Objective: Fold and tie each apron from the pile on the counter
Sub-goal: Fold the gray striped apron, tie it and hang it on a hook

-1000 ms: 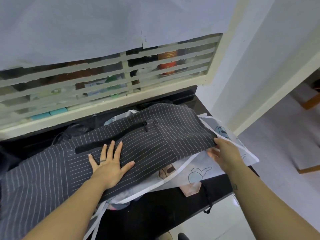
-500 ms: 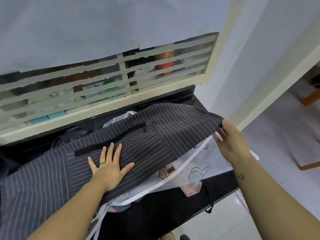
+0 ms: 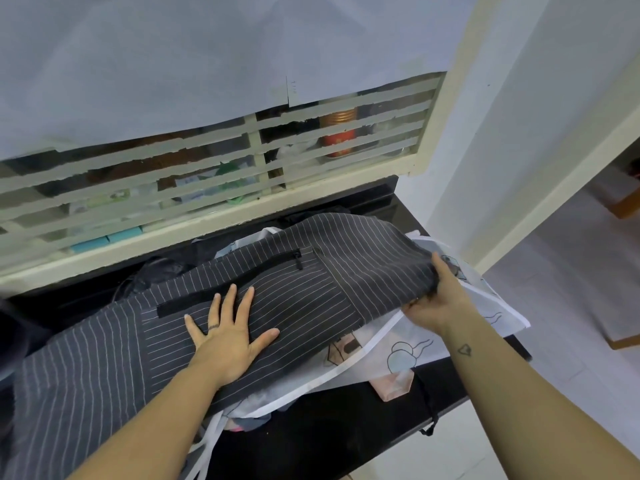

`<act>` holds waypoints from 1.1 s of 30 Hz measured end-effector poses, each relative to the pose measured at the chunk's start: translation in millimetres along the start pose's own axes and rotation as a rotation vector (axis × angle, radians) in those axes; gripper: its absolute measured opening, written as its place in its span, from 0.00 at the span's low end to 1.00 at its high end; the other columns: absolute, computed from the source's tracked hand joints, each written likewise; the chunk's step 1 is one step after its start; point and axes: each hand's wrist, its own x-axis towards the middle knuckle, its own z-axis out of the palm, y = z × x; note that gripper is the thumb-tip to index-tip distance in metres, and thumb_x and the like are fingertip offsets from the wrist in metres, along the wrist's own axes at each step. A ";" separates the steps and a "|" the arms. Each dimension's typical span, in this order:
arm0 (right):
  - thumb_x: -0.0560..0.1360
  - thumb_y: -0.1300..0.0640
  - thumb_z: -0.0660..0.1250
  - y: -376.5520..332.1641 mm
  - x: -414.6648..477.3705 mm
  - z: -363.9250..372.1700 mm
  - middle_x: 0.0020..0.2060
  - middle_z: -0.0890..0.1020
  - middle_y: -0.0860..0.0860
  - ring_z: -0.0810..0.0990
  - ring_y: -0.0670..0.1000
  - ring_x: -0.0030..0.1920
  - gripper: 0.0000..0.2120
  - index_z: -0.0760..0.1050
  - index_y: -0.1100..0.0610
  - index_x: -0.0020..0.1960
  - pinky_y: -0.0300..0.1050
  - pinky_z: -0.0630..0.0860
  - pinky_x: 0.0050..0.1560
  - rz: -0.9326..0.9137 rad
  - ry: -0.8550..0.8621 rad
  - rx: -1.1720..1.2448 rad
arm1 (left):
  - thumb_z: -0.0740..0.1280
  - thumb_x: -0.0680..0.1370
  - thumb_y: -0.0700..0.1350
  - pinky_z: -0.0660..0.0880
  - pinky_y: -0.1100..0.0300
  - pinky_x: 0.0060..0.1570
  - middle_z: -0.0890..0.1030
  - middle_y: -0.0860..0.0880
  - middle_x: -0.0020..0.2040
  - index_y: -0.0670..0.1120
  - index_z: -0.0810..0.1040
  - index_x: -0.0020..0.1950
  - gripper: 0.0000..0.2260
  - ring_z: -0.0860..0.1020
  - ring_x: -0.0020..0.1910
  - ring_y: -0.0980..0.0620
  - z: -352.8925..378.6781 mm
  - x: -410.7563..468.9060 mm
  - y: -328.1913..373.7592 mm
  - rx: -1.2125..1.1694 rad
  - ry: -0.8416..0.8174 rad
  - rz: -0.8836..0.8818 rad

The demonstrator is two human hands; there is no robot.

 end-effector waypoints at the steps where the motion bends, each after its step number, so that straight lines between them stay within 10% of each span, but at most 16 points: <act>1: 0.74 0.48 0.70 -2.4 -1.4 6.9 0.48 0.83 0.55 0.84 0.55 0.45 0.17 0.75 0.58 0.57 0.48 0.82 0.43 -0.031 0.000 -0.035 | 0.45 0.72 0.72 0.35 0.33 0.68 0.35 0.52 0.78 0.58 0.36 0.77 0.38 0.36 0.77 0.47 -4.4 1.0 2.5 -0.026 0.053 0.019; 7: 0.80 0.60 0.61 -16.4 -20.6 23.0 0.51 0.83 0.55 0.83 0.54 0.49 0.05 0.74 0.56 0.54 0.49 0.82 0.44 -0.343 -0.057 -0.156 | 0.48 0.75 0.70 0.36 0.37 0.72 0.40 0.52 0.79 0.60 0.45 0.78 0.34 0.38 0.77 0.49 -34.4 28.2 44.2 -0.085 0.190 0.167; 14: 0.81 0.52 0.59 -13.6 -52.6 23.0 0.53 0.84 0.54 0.82 0.54 0.55 0.12 0.76 0.56 0.59 0.52 0.78 0.55 -0.362 -0.152 -0.139 | 0.57 0.70 0.74 0.40 0.31 0.69 0.37 0.52 0.78 0.62 0.37 0.76 0.43 0.37 0.77 0.44 -40.5 45.9 72.0 -0.011 -0.272 0.200; 18: 0.81 0.50 0.58 -6.4 -64.5 32.3 0.50 0.85 0.52 0.83 0.53 0.52 0.13 0.77 0.55 0.58 0.51 0.79 0.48 -0.365 -0.151 -0.141 | 0.56 0.74 0.71 0.36 0.33 0.69 0.38 0.50 0.79 0.60 0.40 0.77 0.39 0.37 0.77 0.45 -40.2 41.6 73.8 -0.065 -0.169 0.212; 25: 0.80 0.48 0.59 27.0 -126.8 95.3 0.44 0.85 0.48 0.83 0.50 0.48 0.10 0.76 0.51 0.52 0.48 0.79 0.49 -0.507 -0.443 -0.529 | 0.54 0.82 0.54 0.64 0.52 0.69 0.72 0.53 0.68 0.54 0.65 0.72 0.19 0.69 0.68 0.52 -63.6 -19.9 27.6 -1.259 0.034 0.046; 31: 0.83 0.55 0.55 137.4 -149.9 128.5 0.63 0.73 0.37 0.69 0.32 0.62 0.16 0.67 0.40 0.67 0.28 0.62 0.67 -0.642 -1.067 -1.094 | 0.52 0.73 0.70 0.73 0.40 0.59 0.76 0.42 0.66 0.46 0.71 0.70 0.36 0.74 0.64 0.42 -101.7 -72.9 -55.3 -1.957 -0.127 -0.108; 33: 0.83 0.55 0.55 185.1 -146.8 125.8 0.69 0.71 0.42 0.67 0.37 0.68 0.18 0.66 0.44 0.71 0.41 0.59 0.73 -0.581 -1.201 -1.239 | 0.52 0.72 0.71 0.79 0.48 0.51 0.80 0.40 0.60 0.42 0.80 0.61 0.38 0.80 0.58 0.43 -113.2 -92.5 -67.8 -1.930 -0.114 -0.078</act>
